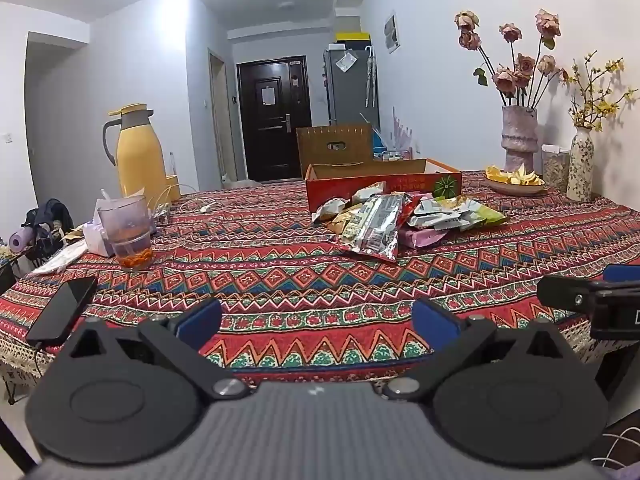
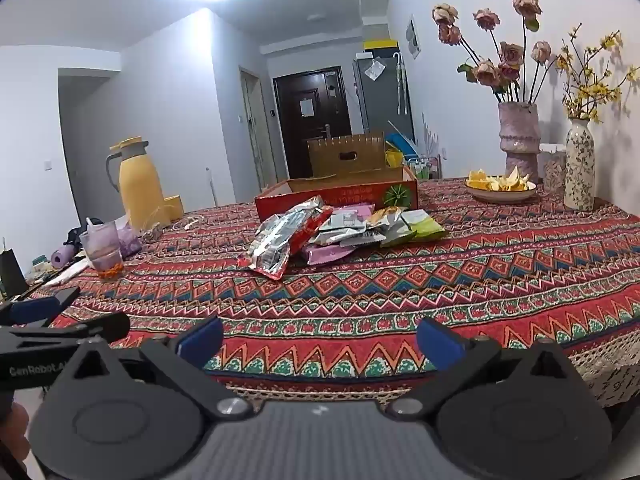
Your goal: Organize snacks
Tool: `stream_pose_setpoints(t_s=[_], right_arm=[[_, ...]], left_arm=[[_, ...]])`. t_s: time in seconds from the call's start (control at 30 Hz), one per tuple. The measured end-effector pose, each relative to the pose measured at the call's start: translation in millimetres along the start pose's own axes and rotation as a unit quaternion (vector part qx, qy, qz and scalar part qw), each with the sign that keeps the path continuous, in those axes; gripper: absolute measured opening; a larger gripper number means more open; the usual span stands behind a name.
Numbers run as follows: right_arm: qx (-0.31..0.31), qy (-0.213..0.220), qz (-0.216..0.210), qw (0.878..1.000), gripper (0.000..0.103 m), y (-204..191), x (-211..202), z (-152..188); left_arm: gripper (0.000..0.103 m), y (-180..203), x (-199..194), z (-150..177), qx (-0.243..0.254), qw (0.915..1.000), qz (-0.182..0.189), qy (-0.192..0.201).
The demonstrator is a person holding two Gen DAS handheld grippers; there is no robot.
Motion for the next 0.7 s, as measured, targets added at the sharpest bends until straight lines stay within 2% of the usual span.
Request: stream_pose_setpoints(t_s=[0.7], right_arm=[[0.008, -0.007, 0.002, 1.000, 0.103, 3.4, 0.9, 1.2]], left_arm=[[0.103, -0.9, 0.6, -0.1, 0.004, 1.0000, -0.002, -0.003]])
Point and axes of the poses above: each gripper's, at about its wrist camera, not at the fingertips, and x roughly the way its jaws point, y to its right, z to its underside, the point moved 3 cm from there along x, roughly the way its jaws point, and after that the axes turned 4 degrees about -z, right-handed, at the moved point
